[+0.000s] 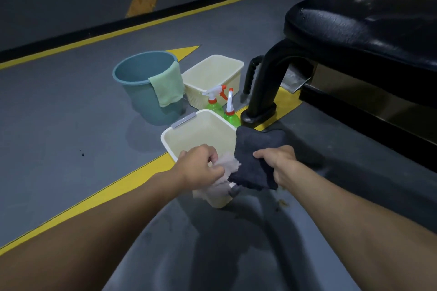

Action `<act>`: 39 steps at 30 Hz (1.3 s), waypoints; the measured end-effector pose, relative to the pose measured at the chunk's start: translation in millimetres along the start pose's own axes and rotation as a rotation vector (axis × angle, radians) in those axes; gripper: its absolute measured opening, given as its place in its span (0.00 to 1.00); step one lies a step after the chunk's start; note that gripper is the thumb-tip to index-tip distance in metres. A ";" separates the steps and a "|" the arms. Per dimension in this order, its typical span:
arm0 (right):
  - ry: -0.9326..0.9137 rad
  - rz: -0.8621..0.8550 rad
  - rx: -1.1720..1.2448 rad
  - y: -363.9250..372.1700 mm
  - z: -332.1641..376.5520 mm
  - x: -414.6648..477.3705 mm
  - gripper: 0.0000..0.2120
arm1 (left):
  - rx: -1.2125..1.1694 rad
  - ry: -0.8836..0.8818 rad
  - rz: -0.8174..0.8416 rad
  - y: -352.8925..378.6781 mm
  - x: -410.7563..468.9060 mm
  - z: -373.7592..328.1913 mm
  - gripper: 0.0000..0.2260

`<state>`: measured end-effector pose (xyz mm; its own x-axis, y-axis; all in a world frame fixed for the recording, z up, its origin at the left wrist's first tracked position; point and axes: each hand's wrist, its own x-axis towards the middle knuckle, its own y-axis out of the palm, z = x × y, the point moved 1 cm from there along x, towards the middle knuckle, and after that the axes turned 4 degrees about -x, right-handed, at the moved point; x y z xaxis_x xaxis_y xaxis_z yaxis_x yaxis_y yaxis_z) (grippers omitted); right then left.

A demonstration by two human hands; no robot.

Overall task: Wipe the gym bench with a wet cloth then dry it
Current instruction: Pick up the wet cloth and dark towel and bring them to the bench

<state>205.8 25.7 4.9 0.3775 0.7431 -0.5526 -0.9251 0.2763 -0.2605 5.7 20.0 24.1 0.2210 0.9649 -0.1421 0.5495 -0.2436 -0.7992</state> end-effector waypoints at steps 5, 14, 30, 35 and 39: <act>-0.251 -0.004 0.098 -29.2 83.4 -8.8 0.17 | -0.417 0.048 -0.187 -65.3 46.3 -74.1 0.08; -0.571 0.058 0.211 -36.1 162.6 -43.5 0.11 | -0.974 -0.002 -0.182 -146.6 94.2 -128.5 0.11; -0.445 0.139 0.570 -70.0 300.4 -105.5 0.16 | -1.624 0.078 0.646 -254.6 139.8 -185.3 0.04; -0.334 0.237 0.578 -90.9 301.4 -102.8 0.19 | -1.747 0.186 0.629 -260.0 149.2 -209.5 0.05; -0.285 0.301 0.629 -107.0 311.8 -98.1 0.16 | -1.710 0.211 0.544 -267.4 150.6 -234.7 0.05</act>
<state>255.0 113.2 333.9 0.1583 0.9470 -0.2796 -0.8676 0.2686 0.4184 81.1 207.3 353.5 0.6533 0.7567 0.0231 0.4921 -0.4476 0.7466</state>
